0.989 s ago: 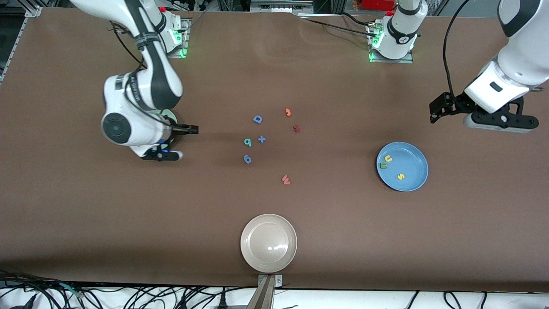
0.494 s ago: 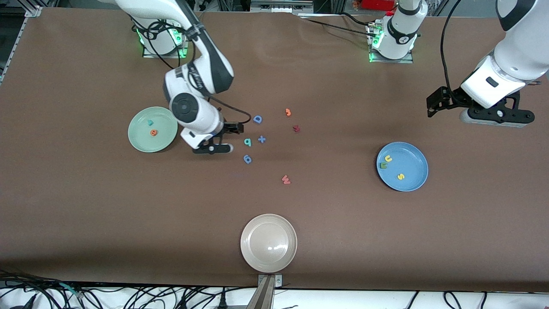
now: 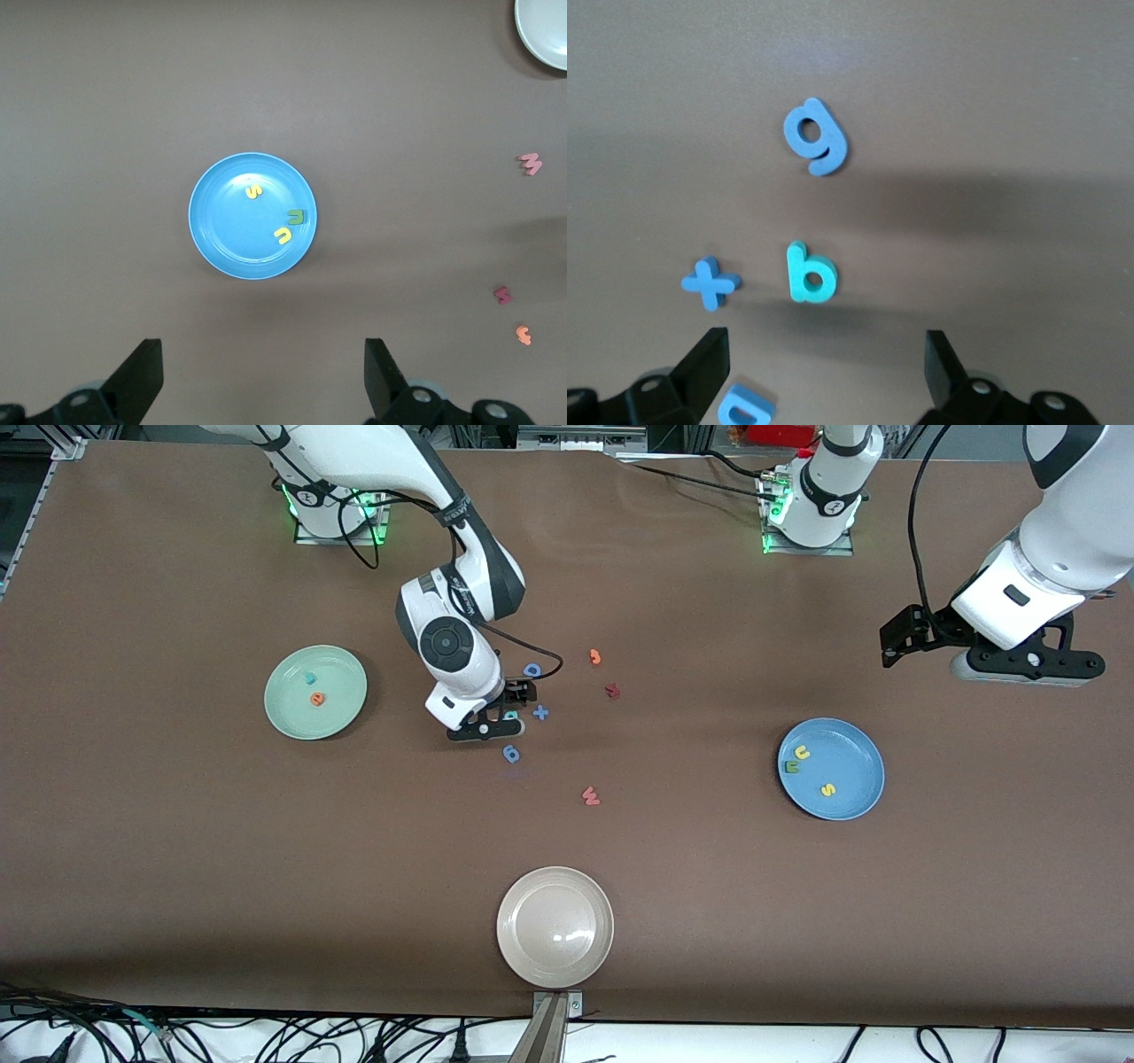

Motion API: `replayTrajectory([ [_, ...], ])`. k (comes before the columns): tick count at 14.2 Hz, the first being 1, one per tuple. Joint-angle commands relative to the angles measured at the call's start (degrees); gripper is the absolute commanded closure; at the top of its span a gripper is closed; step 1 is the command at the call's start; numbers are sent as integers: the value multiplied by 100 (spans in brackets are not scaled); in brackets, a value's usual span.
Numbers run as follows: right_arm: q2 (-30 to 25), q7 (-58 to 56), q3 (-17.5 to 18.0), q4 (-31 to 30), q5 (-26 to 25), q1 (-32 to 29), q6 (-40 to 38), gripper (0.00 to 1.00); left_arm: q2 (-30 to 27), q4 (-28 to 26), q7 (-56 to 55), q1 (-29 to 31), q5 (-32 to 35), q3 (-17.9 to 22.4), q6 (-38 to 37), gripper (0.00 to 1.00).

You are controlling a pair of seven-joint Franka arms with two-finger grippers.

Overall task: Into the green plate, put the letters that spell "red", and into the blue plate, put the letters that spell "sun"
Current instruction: 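Move the right gripper to the teal b and grasp it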

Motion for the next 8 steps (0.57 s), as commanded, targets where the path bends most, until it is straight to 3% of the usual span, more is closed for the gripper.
replayTrajectory([
  [1,172,-15,-70,20,1,159,348,4,61,154,-27,59,3,-50,-133,0],
  [6,375,3,-70,20,18,247,621,12,60,171,9,68,3,-15,-352,0],
  [8,419,56,-70,20,9,256,640,22,87,180,-44,50,-6,-24,-335,0],
])
